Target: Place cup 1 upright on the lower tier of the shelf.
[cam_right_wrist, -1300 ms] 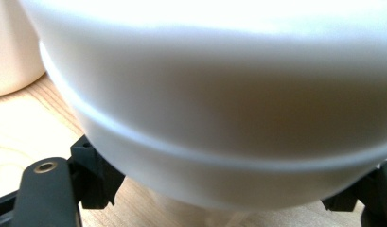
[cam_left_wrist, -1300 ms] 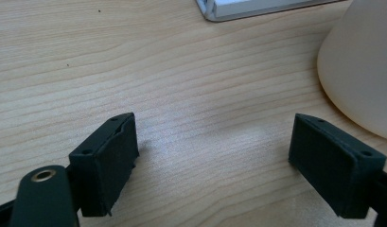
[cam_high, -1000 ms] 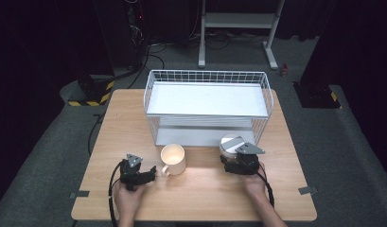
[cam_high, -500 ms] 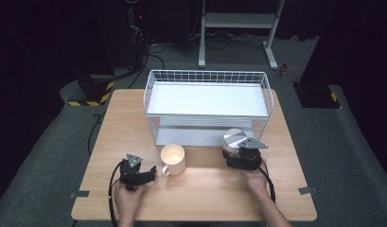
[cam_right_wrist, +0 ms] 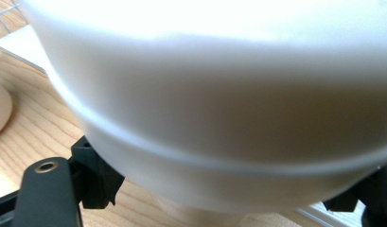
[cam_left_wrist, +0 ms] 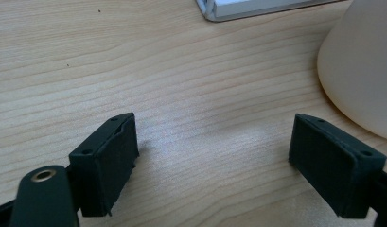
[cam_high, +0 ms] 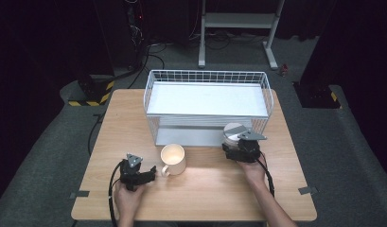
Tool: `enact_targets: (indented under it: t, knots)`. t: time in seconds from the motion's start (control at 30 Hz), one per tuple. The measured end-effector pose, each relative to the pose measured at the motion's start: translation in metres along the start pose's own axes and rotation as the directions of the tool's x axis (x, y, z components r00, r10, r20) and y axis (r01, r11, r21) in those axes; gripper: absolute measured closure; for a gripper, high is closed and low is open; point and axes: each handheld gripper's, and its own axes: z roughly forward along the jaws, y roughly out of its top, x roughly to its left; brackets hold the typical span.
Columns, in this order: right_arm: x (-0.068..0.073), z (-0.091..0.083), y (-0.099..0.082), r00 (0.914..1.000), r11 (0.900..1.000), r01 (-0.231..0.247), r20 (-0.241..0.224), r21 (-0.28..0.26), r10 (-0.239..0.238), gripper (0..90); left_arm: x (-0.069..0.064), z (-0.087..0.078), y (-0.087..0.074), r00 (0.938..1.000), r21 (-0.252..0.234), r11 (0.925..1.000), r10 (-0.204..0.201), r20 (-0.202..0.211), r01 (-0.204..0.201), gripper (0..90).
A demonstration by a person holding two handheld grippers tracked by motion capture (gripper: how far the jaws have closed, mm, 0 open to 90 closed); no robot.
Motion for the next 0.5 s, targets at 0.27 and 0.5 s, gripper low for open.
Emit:
enact_targets:
  t: [0.27,0.5]
  knots:
    - [0.0,0.009,0.003,0.9998,0.9998,0.002,0.02,0.018,-0.002,18.9,0.0,0.0,0.0,1.0,0.0,1.0,0.0,0.0,0.0,16.6]
    - [-0.003,0.015,0.005,0.9996,0.9999,0.013,0.026,0.007,-0.014,18.8,0.0,0.0,0.0,1.0,-0.001,1.0,0.0,-0.001,0.0,16.6]
